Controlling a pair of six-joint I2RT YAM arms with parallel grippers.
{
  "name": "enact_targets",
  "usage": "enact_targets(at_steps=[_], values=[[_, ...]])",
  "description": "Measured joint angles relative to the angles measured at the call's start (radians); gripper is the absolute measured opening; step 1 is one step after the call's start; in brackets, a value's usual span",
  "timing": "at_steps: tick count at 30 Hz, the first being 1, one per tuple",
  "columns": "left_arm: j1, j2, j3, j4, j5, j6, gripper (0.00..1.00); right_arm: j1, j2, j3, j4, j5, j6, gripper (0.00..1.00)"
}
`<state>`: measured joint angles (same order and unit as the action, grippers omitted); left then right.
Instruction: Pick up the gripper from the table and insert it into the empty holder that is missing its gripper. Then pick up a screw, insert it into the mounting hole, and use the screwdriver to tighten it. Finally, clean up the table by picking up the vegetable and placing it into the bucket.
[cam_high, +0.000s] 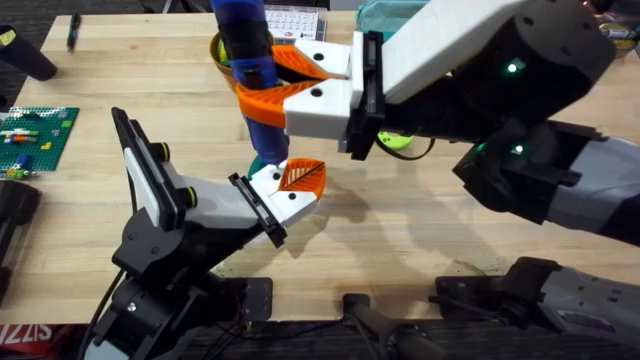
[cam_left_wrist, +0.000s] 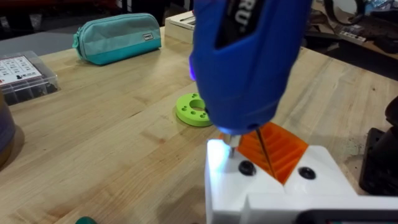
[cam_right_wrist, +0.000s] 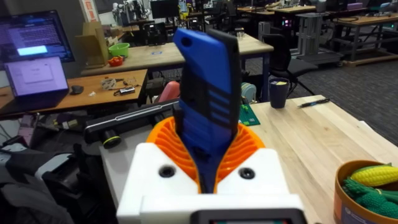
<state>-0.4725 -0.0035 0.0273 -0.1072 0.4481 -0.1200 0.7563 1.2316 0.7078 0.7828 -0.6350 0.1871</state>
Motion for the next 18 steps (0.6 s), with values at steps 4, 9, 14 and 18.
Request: enact_targets(at_steps=[4,9,14,18], values=[[0.000,0.004,0.000,0.006,0.001,-0.005,0.010,0.000,0.002,0.000,-0.016,0.002,0.000,0.093],[0.000,0.004,0.000,0.007,0.001,-0.005,0.010,-0.001,0.003,-0.003,0.012,0.001,0.000,0.093],[0.000,0.004,0.000,0.006,0.001,-0.005,0.010,-0.001,0.003,-0.006,0.040,-0.001,0.000,0.093],[0.000,0.004,0.000,0.007,0.001,-0.005,0.010,-0.001,0.003,-0.006,0.041,-0.006,0.007,0.093]])
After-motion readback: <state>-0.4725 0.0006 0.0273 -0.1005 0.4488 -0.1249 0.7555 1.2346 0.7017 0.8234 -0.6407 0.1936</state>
